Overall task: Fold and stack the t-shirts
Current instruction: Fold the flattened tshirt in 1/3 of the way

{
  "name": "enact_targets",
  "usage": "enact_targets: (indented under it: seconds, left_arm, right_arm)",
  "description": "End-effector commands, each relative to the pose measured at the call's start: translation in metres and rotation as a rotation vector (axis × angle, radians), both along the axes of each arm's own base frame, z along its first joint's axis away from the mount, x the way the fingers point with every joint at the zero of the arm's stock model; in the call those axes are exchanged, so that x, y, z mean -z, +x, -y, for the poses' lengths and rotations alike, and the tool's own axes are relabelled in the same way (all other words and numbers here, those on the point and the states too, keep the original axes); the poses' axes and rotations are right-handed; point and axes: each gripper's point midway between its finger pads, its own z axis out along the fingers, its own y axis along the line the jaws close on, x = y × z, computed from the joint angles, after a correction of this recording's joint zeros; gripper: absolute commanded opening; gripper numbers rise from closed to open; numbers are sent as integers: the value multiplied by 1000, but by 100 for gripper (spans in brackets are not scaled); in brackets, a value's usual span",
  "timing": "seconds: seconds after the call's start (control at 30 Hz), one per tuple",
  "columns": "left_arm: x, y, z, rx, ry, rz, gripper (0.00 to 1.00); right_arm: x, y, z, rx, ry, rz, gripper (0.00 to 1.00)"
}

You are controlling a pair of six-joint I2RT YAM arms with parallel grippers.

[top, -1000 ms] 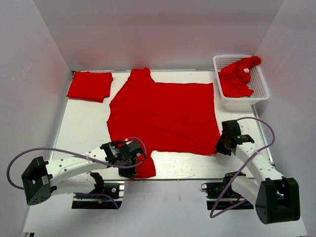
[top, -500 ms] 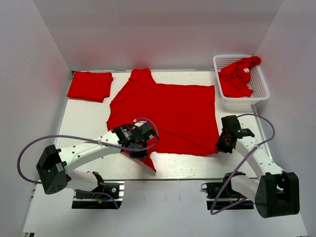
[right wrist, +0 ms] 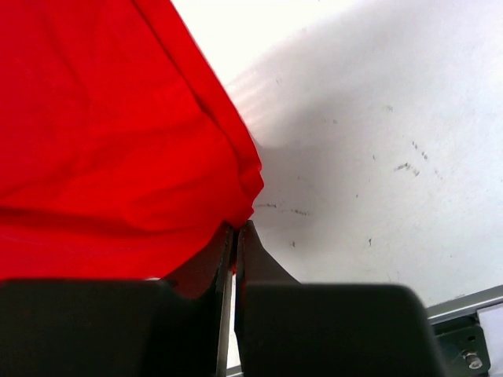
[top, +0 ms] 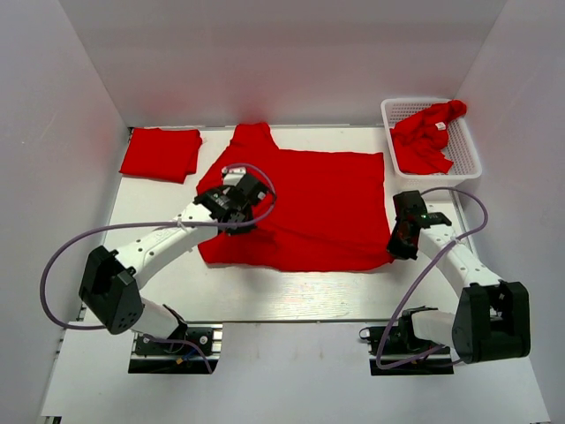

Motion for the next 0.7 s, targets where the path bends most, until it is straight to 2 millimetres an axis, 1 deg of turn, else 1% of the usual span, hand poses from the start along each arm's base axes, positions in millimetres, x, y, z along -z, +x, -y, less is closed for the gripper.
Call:
enact_targets:
  seconds: [0.0, 0.03, 0.07, 0.1, 0.13, 0.17, 0.2, 0.23, 0.27, 0.3, 0.37, 0.4, 0.43, 0.47, 0.5, 0.53, 0.57, 0.6, 0.63, 0.67]
  left_arm:
    - [-46, 45, -12, -30, 20, 195, 0]
    - [-51, 54, -12, -28, 18, 228, 0]
    - [-62, 60, -17, -15, 39, 264, 0]
    - [-64, 65, -22, -18, 56, 279, 0]
    - [-75, 72, -19, 25, 64, 326, 0]
    - [-74, 76, -23, 28, 74, 335, 0]
    - [-73, 81, -24, 44, 75, 341, 0]
    - [-76, 88, -20, 58, 73, 370, 0]
    - [-72, 91, -24, 53, 89, 359, 0]
    - [-74, 96, -22, 64, 96, 366, 0]
    - [-68, 107, -27, 39, 110, 351, 0]
    - [-72, 111, -25, 37, 101, 365, 0]
    - [-71, 117, -28, 22, 100, 371, 0]
    - [-73, 123, -32, 17, 108, 379, 0]
    - [-74, 124, -29, 32, 105, 385, 0]
    - [-77, 130, -37, 15, 110, 395, 0]
    - [-80, 135, -35, 20, 110, 407, 0]
    - [-77, 140, -40, 20, 129, 405, 0]
    - [-88, 146, -45, 10, 127, 432, 0]
    - [-82, 148, -44, 12, 134, 419, 0]
  right_arm:
    - [-16, 18, 5, -12, -41, 46, 0]
    - [-20, 22, 4, -18, -35, 56, 0]
    - [-17, 23, 4, -24, -40, 42, 0]
    - [-20, 26, 4, -26, -41, 49, 0]
    - [-19, 27, 5, -36, -47, 36, 0]
    - [-20, 29, 7, -32, -64, 40, 0]
    - [-24, 34, 3, -44, -53, 50, 0]
    - [-25, 36, 5, -47, -59, 49, 0]
    - [-25, 37, 6, -47, -64, 44, 0]
    - [-31, 44, 5, -50, -64, 63, 0]
    - [-35, 49, 4, -61, -68, 67, 0]
    - [-34, 50, 8, -51, -83, 62, 0]
    - [-38, 55, 7, -56, -86, 70, 0]
    - [-36, 56, 9, -55, -99, 54, 0]
    - [-36, 57, 10, -48, -107, 52, 0]
    - [-42, 64, 10, -48, -107, 70, 0]
    - [-42, 65, 9, -46, -109, 66, 0]
    - [-38, 66, 10, -47, -115, 46, 0]
    - [-44, 74, 9, -50, -115, 65, 0]
    - [-43, 76, 9, -49, -119, 58, 0]
